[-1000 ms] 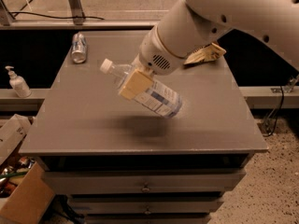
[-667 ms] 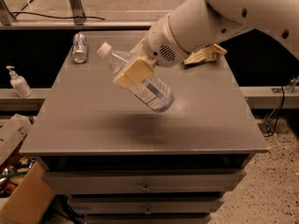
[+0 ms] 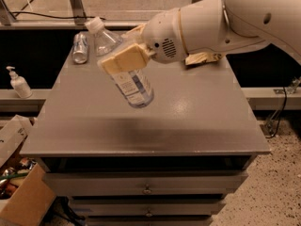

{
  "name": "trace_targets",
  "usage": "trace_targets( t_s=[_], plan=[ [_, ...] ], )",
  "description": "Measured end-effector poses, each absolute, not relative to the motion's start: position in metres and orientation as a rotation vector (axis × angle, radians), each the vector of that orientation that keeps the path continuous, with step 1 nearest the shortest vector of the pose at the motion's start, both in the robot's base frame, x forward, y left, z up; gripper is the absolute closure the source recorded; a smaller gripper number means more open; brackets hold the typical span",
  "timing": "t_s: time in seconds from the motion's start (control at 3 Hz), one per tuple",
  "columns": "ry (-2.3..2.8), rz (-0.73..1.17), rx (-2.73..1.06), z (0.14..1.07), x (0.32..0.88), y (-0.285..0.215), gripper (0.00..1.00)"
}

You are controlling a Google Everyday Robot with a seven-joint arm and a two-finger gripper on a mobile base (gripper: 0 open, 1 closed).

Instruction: Place blue plastic bottle upright

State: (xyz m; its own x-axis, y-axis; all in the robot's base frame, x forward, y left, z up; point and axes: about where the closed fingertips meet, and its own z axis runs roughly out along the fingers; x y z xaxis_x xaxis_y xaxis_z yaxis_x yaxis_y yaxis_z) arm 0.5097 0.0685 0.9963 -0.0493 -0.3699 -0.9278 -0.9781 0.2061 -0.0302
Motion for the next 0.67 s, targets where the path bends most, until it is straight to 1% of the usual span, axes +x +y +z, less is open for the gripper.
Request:
trace_targets(
  t_s=[0.67],
  plan=[
    [1.558,0.875,-1.298,1.0040,0.5050,0.0732,1.00]
  ],
)
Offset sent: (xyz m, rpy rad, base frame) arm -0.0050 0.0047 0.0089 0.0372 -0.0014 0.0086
